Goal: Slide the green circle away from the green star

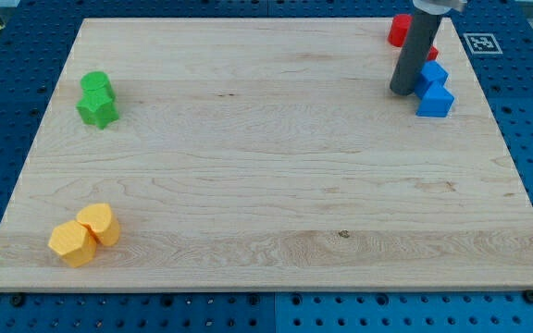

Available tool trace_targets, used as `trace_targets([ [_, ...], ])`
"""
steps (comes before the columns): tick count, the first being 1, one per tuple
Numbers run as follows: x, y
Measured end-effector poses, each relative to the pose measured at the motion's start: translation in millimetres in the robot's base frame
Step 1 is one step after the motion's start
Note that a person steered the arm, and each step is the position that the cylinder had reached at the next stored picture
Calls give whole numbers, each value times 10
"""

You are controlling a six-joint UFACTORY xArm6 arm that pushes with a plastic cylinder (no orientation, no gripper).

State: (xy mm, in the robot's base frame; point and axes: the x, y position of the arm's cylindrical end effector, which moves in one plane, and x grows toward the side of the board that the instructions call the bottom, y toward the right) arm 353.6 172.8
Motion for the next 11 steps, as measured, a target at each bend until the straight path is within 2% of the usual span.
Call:
trace_targets([
  [1, 0, -652],
  [3, -18, -2623],
  [4, -255, -3433],
  [5, -508, -3844],
  [6, -508, -3971],
  [7, -365, -4462],
  [8, -219, -4527],
  [9, 27, -4448],
  [11, 139, -4164],
])
